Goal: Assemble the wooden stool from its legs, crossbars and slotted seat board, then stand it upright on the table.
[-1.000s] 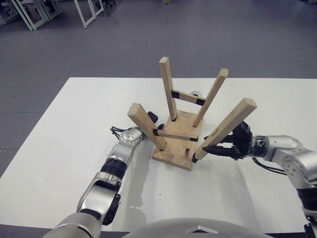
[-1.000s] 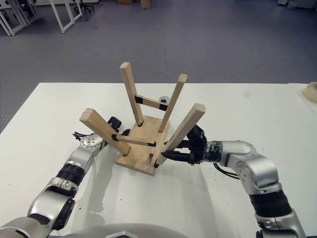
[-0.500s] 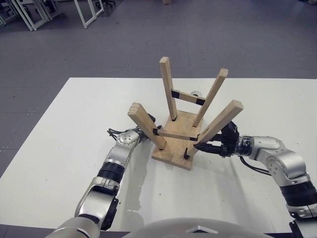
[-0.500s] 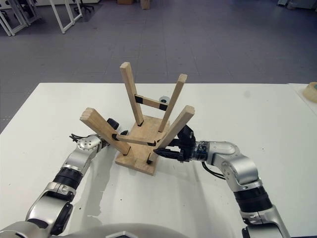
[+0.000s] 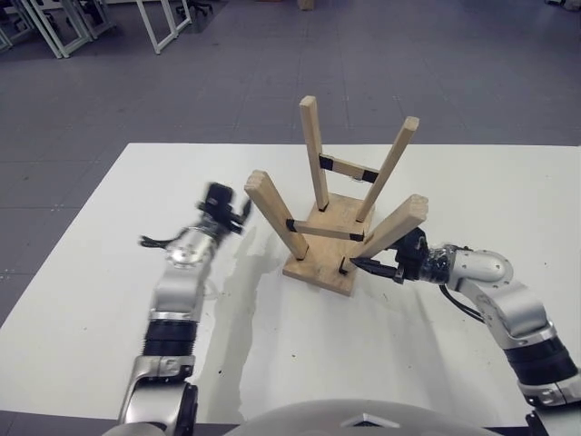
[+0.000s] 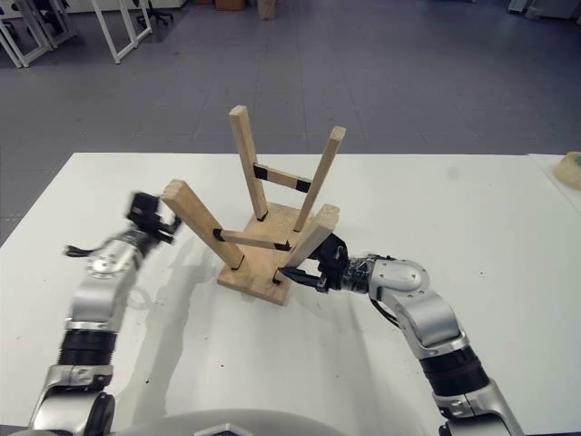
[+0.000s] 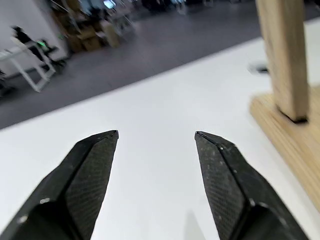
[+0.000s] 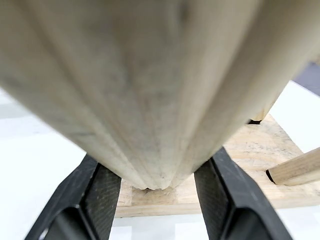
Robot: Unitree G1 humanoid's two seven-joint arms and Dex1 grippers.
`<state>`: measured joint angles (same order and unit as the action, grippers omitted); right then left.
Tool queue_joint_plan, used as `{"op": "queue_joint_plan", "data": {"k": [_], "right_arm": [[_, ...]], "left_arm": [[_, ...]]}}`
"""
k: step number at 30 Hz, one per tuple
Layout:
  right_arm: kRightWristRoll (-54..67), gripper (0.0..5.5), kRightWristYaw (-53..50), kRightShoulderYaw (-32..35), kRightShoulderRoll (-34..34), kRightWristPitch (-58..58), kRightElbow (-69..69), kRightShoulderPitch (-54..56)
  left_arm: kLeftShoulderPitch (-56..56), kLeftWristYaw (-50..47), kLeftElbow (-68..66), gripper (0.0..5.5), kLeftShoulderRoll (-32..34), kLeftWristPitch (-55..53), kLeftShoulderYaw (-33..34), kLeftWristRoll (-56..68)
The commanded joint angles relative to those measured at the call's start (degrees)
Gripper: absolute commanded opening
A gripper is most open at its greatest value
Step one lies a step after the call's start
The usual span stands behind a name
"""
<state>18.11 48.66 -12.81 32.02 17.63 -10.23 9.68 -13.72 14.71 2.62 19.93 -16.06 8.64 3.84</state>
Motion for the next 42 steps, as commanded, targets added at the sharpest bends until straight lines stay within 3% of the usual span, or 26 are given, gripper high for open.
{"op": "queue_joint_plan", "data": {"k": [1, 4, 9, 13, 19, 26, 30, 37, 42], "right_arm": [[-4.1, 2.02, -5.0, -0.2, -1.3, 2.2, 4.1, -0.5], [-5.0, 2.02, -6.8, -0.4, -2.6, 2.5, 5.7, 1.4], [-6.6, 2.02, -8.9, -1.2, -3.9, 4.9, 7.5, 3.9], [-7.1, 2.02, -9.4, -2.2, -4.9, 8.1, 8.4, 5.7], [-6.6, 2.02, -8.0, -3.0, -5.2, 9.9, 10.5, 8.8], [-5.9, 2.02, -7.5, -3.2, -5.6, 10.4, 11.6, 8.4], [-6.2, 2.02, -7.0, -3.0, -5.5, 10.6, 13.3, 8.4], [-11.8, 2.02, -7.5, -7.7, -4.9, 11.2, 18.7, 12.2], [-16.5, 2.02, -6.3, -12.8, -2.6, 12.4, 20.0, 14.5]], "left_arm": [[-6.9, -0.1, 11.6, 2.83, 3.4, 0.8, 6.7, 5.2], [-14.6, 3.1, 19.3, 2.83, 4.4, -3.1, 3.4, 9.7], [-20.0, 9.6, 22.7, 2.83, 4.8, -7.8, -13.3, 6.6], [-17.5, 13.1, 15.8, 2.83, 4.4, -5.0, -23.4, 0.6], [-16.7, 12.7, 3.6, 2.83, 2.9, 1.4, -29.4, -7.5], [-18.7, 12.6, -4.8, 2.83, -3.0, 6.3, -32.0, -11.1], [-18.2, 16.9, -4.6, 2.83, -1.4, 4.5, -34.5, -13.5], [-18.1, 12.3, -1.5, 2.83, -2.8, 3.4, -27.1, -12.6], [-17.7, 11.2, -3.2, 2.83, -2.5, 0.9, -26.4, -14.9]]}}
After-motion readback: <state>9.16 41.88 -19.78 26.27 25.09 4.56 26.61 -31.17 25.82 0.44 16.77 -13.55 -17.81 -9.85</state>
